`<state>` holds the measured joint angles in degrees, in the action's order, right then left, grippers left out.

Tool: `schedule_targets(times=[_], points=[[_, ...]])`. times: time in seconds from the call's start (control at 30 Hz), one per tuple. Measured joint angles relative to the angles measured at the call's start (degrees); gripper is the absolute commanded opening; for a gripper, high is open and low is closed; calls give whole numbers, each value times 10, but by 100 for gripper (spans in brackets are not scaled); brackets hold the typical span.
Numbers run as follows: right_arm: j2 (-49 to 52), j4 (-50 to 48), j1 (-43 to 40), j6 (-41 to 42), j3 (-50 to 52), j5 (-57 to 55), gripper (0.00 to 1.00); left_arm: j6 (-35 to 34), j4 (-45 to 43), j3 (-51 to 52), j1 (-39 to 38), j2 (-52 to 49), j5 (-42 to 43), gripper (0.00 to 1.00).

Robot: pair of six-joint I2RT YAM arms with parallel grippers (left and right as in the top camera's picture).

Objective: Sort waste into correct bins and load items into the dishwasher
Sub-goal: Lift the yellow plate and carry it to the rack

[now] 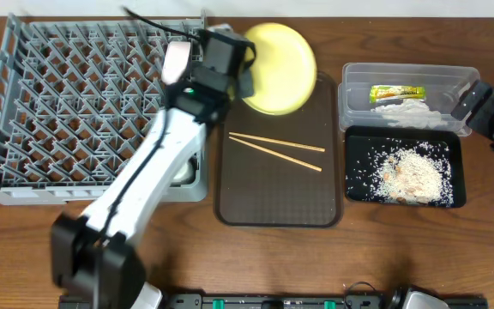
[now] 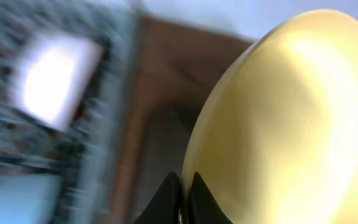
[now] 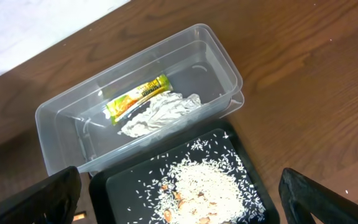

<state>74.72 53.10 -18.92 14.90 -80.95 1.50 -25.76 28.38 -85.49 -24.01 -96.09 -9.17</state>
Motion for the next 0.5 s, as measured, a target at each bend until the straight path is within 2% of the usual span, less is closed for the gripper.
schedule_targets(times=[0.2,0.5], points=[[0,0,0,0,0,0,99,73,11,0,40,57,-111,7],[0,0,0,0,0,0,99,207,8,0,86,60,-276,7]])
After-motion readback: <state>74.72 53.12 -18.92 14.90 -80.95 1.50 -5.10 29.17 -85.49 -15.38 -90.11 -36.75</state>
